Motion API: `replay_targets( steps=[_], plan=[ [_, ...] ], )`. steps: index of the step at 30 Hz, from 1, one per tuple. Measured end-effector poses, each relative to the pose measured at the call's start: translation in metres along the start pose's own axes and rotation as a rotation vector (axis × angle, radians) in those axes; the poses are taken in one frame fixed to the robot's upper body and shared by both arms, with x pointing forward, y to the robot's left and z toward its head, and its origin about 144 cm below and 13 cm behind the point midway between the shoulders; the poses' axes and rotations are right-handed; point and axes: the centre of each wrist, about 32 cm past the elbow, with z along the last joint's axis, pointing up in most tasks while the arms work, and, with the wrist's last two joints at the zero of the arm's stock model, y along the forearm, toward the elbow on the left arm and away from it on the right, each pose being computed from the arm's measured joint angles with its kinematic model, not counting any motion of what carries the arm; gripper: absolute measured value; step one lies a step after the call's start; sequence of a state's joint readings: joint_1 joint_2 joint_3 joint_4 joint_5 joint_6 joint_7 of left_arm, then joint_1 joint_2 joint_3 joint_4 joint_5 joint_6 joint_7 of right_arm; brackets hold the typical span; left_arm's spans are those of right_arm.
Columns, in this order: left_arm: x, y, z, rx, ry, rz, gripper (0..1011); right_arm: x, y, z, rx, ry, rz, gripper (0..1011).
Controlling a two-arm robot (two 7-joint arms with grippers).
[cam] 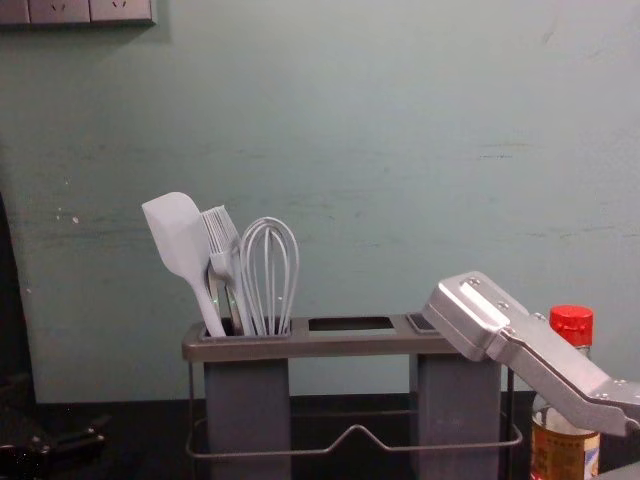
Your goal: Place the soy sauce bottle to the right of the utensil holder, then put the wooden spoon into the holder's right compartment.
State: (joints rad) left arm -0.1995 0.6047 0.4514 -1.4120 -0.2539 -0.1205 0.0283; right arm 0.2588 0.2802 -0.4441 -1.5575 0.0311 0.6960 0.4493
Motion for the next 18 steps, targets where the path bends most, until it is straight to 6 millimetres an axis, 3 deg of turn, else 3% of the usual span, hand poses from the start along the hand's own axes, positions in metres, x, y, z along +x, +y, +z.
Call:
replay_targets(
  steps=[6, 18],
  plan=[
    [0.0, 0.0, 0.0, 0.0, 0.0, 0.0, 1005, -0.003, -0.008, 0.002, 0.024, -0.007, 0.004, 842],
    [0.0, 0.0, 0.0, 0.0, 0.0, 0.0, 1005, -0.01, -0.049, 0.012, 0.173, -0.053, 0.018, 841]
  ],
)
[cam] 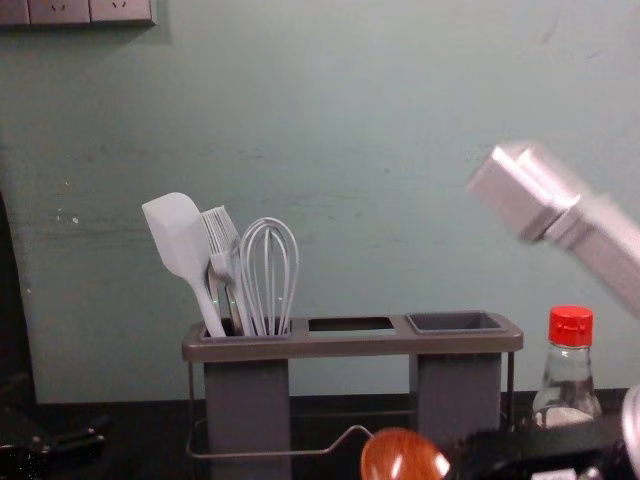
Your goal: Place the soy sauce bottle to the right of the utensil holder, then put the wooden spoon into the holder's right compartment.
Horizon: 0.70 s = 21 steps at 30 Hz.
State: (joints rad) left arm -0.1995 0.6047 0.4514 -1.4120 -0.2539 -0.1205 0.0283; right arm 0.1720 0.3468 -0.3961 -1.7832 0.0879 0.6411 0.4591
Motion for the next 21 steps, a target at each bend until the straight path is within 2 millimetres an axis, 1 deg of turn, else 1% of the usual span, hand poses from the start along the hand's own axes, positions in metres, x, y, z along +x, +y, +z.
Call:
replay_targets(
  steps=[2, 11, 21],
  plan=[
    [0.0, 0.0, 0.0, 0.0, 0.0, 0.0, 1005, 0.0, -0.011, 0.003, 0.061, -0.015, -0.006, 841],
    [0.0, 0.0, 0.0, 0.0, 0.0, 0.0, 1005, 0.005, -0.036, -0.002, 0.255, -0.047, -0.079, 841],
    [0.0, 0.0, 0.0, 0.0, 0.0, 0.0, 1005, 0.011, -0.049, -0.012, 0.413, -0.111, -0.165, 841]
  ],
)
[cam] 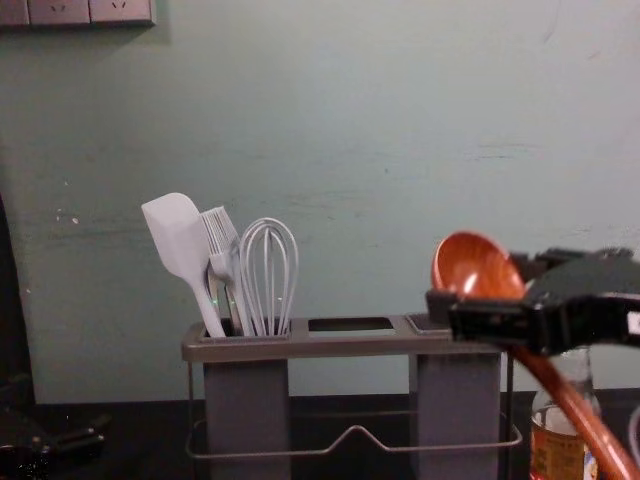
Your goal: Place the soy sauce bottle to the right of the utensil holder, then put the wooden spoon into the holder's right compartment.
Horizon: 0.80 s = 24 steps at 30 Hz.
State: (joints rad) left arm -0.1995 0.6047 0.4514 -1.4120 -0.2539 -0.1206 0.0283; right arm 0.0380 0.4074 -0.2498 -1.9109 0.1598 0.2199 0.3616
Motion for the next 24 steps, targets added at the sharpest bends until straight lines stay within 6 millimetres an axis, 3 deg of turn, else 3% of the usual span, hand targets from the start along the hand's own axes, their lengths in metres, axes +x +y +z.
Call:
replay_targets(
  steps=[12, 24],
  plan=[
    [0.0, 0.0, 0.0, 0.0, 0.0, 0.0, 1005, 0.006, 0.0, -0.001, 0.151, -0.073, -0.088, 842],
    [0.0, 0.0, 0.0, 0.0, 0.0, 0.0, 1005, 0.016, 0.023, -0.002, 0.279, -0.097, -0.158, 842]
  ],
)
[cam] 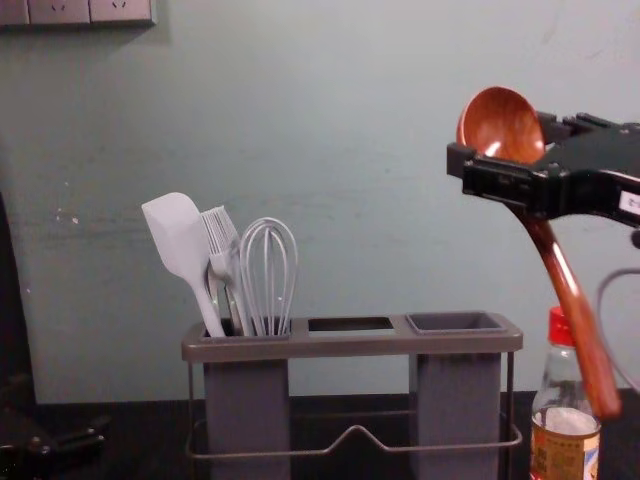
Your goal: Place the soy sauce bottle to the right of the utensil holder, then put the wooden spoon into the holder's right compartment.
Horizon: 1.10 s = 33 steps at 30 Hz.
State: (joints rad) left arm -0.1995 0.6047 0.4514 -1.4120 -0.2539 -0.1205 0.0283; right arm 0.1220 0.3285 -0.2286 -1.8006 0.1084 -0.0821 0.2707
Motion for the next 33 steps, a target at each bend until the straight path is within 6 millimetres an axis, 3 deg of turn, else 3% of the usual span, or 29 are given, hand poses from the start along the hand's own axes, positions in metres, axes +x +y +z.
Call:
replay_targets(
  steps=[23, 33],
  plan=[
    [0.0, 0.0, 0.0, 0.0, 0.0, 0.0, 1005, 0.001, 0.075, -0.021, 0.085, -0.001, -0.08, 842],
    [0.0, 0.0, 0.0, 0.0, 0.0, 0.0, 1005, 0.001, 0.098, -0.024, 0.113, -0.018, -0.103, 842]
  ],
)
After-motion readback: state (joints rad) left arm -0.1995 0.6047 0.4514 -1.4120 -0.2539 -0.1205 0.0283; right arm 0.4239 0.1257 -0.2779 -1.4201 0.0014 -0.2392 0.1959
